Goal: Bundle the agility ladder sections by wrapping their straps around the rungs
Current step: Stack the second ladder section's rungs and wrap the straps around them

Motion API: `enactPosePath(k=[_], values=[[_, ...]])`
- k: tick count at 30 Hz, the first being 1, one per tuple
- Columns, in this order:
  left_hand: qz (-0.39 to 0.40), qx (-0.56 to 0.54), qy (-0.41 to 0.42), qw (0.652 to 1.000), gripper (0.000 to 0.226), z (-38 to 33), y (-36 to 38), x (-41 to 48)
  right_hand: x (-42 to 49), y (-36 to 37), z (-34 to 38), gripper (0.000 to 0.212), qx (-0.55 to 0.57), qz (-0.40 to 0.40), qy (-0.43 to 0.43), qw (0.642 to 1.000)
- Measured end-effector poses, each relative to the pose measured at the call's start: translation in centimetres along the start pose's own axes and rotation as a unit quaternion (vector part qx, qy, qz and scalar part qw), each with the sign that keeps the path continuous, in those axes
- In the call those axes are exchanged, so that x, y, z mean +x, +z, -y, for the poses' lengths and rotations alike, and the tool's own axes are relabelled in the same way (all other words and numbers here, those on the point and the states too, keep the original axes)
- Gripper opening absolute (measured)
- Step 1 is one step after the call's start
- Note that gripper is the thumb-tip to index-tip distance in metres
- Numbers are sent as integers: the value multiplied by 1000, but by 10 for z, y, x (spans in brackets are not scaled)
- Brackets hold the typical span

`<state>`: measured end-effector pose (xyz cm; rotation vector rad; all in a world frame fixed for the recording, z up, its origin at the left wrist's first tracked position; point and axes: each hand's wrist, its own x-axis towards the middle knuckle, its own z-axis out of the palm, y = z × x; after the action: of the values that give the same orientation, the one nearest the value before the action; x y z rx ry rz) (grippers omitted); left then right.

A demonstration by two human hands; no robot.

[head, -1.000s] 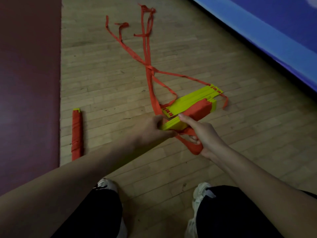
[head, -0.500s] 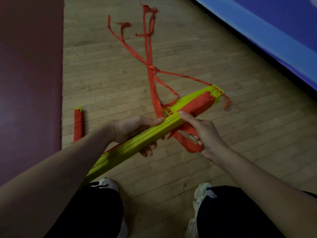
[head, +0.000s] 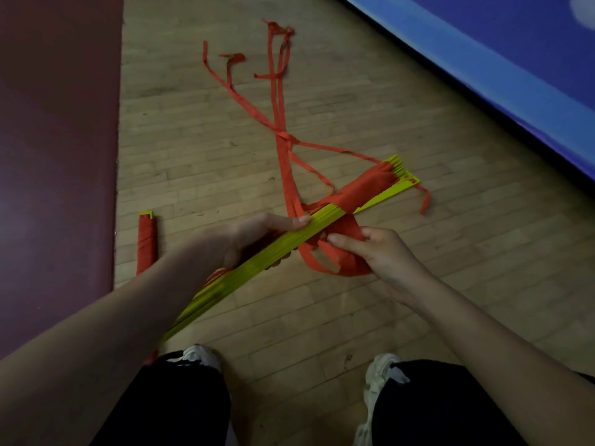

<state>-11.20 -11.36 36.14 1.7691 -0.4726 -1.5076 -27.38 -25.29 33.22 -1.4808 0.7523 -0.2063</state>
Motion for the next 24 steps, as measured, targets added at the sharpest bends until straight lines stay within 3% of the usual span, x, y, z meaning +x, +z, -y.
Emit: enactPosePath(k=[7,10,14,19,21,24], values=[[-45,42,12,998,65,-8,4,-3,-7,5,7,19,57,-19,-7,998],[-45,68,26,996,50,-11,5,-7,-7,8,4,22,9,-43,-45,998],[-49,98,63,992,59,-10,6,-8,-10,8,2,24,-60,-46,-74,994],[-126,188,113,968,26,-10,8,-7,-11,12,0,42,-32,-56,-32,997],[-150,220,135,954,33,-7,13,-1,-13,15,3,55,5,-82,-8,997],[-175,257,163,936,38,-5,21,5,-10,17,6,45,63,-131,17,989]])
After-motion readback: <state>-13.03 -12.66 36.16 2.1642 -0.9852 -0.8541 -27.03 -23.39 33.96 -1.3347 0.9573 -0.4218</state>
